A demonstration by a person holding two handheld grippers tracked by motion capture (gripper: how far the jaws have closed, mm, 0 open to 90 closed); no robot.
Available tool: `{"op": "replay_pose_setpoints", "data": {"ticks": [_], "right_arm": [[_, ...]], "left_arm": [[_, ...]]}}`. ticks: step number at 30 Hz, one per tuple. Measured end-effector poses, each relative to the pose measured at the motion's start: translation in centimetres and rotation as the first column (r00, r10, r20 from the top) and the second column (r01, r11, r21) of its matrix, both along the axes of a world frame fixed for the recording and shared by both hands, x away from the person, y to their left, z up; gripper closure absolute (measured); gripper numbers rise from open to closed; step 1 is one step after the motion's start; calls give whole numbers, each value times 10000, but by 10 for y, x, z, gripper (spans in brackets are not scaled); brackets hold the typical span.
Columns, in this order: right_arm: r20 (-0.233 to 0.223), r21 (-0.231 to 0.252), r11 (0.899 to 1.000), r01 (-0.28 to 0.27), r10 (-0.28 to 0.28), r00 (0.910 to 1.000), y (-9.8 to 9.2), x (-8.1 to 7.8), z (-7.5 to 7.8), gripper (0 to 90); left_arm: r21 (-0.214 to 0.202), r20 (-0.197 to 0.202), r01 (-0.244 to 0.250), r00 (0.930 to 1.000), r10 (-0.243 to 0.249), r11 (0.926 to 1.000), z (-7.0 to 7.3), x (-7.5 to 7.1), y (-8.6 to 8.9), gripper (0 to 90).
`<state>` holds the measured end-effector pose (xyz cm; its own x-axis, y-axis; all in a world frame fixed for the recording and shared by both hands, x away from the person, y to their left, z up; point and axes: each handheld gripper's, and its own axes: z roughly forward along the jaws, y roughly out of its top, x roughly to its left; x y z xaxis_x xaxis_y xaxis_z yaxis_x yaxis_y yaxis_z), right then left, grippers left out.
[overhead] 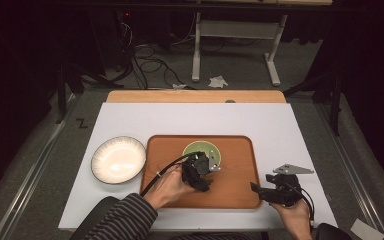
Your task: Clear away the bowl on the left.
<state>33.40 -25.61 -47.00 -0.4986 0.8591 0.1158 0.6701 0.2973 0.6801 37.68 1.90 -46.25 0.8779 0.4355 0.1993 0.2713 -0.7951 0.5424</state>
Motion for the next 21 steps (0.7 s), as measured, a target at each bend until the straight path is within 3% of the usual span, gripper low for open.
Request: {"op": "replay_pose_setpoints", "data": {"ticks": [5,12,21], "right_arm": [[42,15,9999,-131,131,9999,2,3,0,330],[38,-33,9996,-298,298,9995,6,7,0,330],[58,-27,9986,-525,525,9986,11,13,0,330]], "left_arm": [[-707,-285,60,9996,-80,9975,6,0,8,378],[-1526,-292,-191,9995,148,9881,18,-2,20,404],[-1543,-242,-354,9992,320,9874,24,-6,27,400]]}}
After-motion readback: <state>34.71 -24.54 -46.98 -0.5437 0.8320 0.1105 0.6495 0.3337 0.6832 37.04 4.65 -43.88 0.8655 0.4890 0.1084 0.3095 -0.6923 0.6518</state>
